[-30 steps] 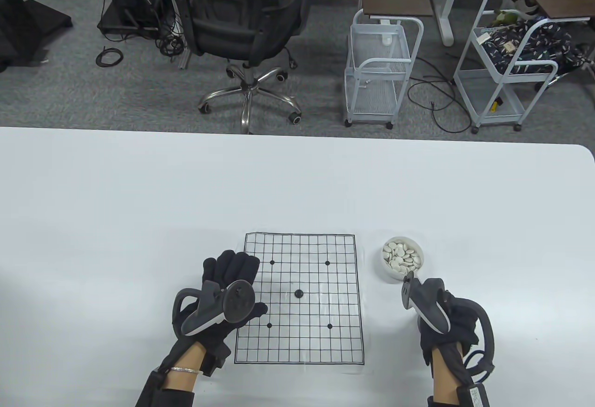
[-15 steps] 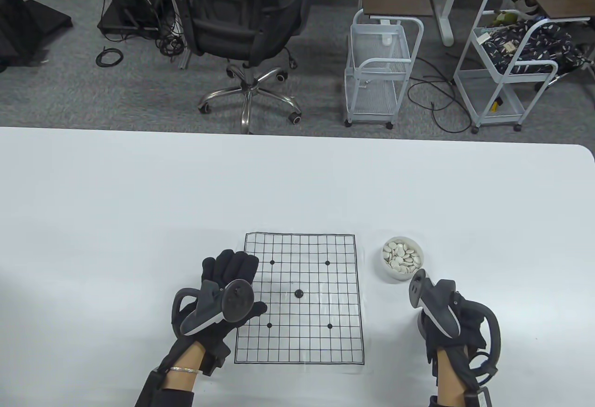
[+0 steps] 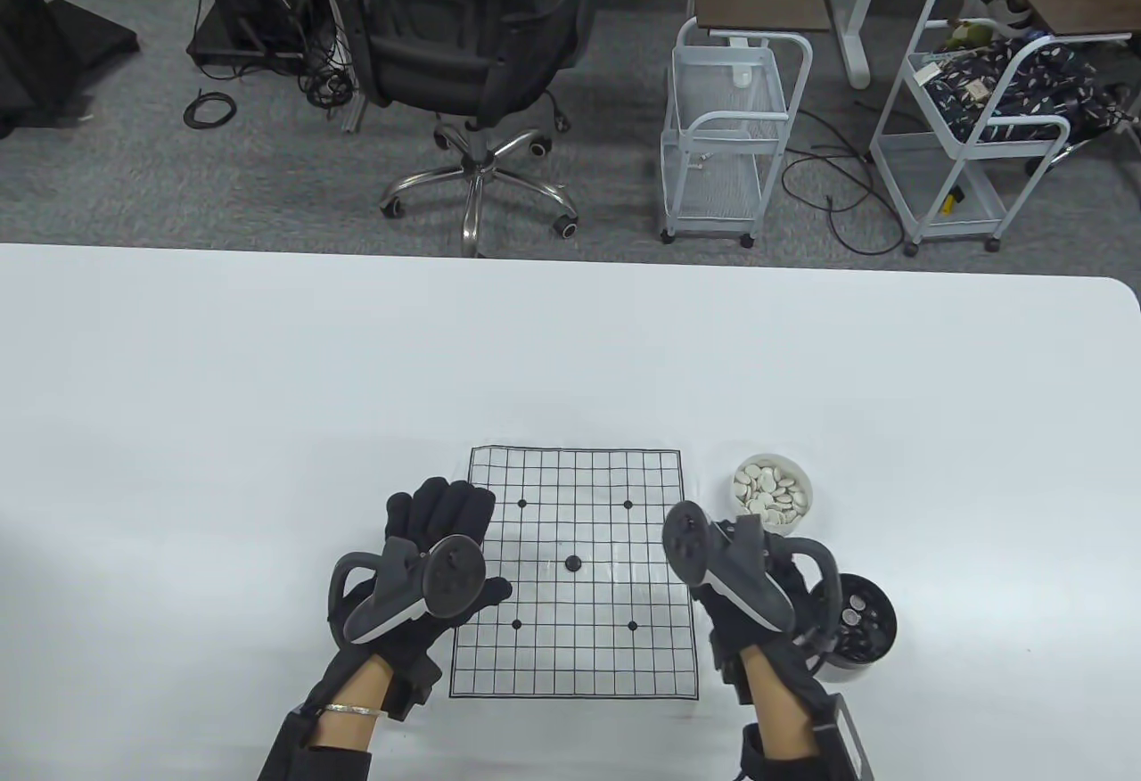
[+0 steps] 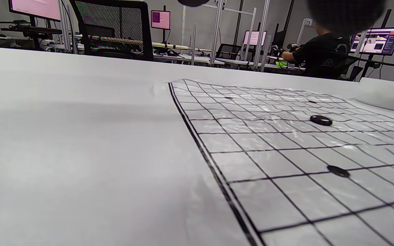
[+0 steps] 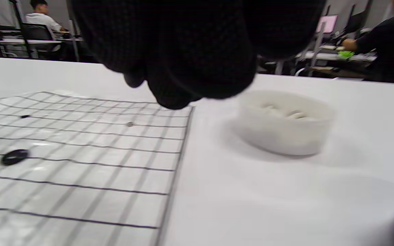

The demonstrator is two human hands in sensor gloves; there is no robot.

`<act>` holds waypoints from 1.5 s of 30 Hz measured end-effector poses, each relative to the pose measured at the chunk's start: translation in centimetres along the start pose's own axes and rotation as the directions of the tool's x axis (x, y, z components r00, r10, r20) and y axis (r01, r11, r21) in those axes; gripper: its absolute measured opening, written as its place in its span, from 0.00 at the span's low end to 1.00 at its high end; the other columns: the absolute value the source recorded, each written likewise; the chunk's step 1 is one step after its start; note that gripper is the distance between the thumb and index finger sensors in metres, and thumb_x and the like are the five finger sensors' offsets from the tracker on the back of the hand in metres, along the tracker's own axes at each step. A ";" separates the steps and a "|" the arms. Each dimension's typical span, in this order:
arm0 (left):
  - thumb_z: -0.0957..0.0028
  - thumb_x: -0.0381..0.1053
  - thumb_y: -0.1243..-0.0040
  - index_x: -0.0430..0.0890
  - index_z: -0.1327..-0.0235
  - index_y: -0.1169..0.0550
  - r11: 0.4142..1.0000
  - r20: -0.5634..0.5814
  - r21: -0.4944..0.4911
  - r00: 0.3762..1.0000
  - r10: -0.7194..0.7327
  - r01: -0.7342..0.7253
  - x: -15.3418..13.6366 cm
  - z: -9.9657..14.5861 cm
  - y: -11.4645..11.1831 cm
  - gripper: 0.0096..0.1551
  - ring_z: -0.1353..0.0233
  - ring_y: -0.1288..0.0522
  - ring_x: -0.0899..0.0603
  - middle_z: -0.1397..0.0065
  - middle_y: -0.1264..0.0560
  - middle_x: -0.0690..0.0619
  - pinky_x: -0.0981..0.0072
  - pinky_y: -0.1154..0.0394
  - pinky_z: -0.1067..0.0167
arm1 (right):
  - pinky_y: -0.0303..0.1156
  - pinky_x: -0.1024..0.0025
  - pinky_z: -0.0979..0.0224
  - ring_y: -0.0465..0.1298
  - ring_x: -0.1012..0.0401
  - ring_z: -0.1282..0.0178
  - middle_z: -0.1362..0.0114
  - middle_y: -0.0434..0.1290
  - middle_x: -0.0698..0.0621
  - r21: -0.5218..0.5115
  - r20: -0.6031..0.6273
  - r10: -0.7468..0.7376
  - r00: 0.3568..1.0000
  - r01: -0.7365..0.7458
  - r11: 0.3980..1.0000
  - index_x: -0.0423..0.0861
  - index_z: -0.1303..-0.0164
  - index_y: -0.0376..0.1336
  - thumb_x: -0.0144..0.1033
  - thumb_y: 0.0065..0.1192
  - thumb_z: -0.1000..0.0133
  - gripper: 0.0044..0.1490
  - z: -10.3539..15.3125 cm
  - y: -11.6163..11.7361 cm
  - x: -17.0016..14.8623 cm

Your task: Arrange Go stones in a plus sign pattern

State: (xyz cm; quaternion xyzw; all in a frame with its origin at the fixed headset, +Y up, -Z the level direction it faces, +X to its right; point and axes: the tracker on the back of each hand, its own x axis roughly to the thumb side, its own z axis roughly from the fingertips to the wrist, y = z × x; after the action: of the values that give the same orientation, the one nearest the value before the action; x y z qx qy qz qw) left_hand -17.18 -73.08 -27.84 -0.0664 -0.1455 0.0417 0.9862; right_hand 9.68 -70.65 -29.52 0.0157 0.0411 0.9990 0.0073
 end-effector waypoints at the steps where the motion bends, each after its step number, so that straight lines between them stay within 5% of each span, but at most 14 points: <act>1: 0.53 0.73 0.53 0.51 0.18 0.56 1.000 0.000 0.000 1.000 0.001 -0.001 0.0 0.0 0.0 0.56 0.12 0.54 0.31 0.10 0.54 0.45 0.33 0.59 0.20 | 0.76 0.59 0.44 0.83 0.66 0.64 0.50 0.84 0.51 0.025 0.017 -0.009 1.000 0.008 1.000 0.49 0.47 0.74 0.41 0.68 0.50 0.22 -0.5 0.4 1.1; 14: 0.53 0.73 0.53 0.51 0.18 0.56 1.000 -0.001 -0.001 1.000 0.007 -0.007 -0.1 0.0 0.0 0.56 0.12 0.54 0.31 0.10 0.54 0.45 0.33 0.59 0.20 | 0.75 0.58 0.42 0.83 0.65 0.62 0.47 0.83 0.52 0.149 0.055 0.058 0.997 -0.066 0.987 0.50 0.47 0.74 0.41 0.68 0.49 0.22 -3.7 4.2 7.0; 45: 0.53 0.73 0.53 0.51 0.18 0.56 1.000 -0.004 -0.012 1.000 0.006 -0.007 -0.1 0.1 0.0 0.56 0.12 0.54 0.31 0.10 0.53 0.45 0.32 0.59 0.20 | 0.73 0.53 0.37 0.82 0.61 0.52 0.39 0.80 0.48 0.171 0.091 0.254 0.963 -0.266 0.949 0.50 0.38 0.70 0.42 0.65 0.47 0.26 -3.4 4.0 9.1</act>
State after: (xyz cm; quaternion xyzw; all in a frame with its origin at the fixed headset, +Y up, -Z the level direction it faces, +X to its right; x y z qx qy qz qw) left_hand -17.31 -73.11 -27.78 -0.0731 -0.1436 0.0438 0.9860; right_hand 0.38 -74.80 -32.30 0.0553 0.1292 0.9822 -0.1246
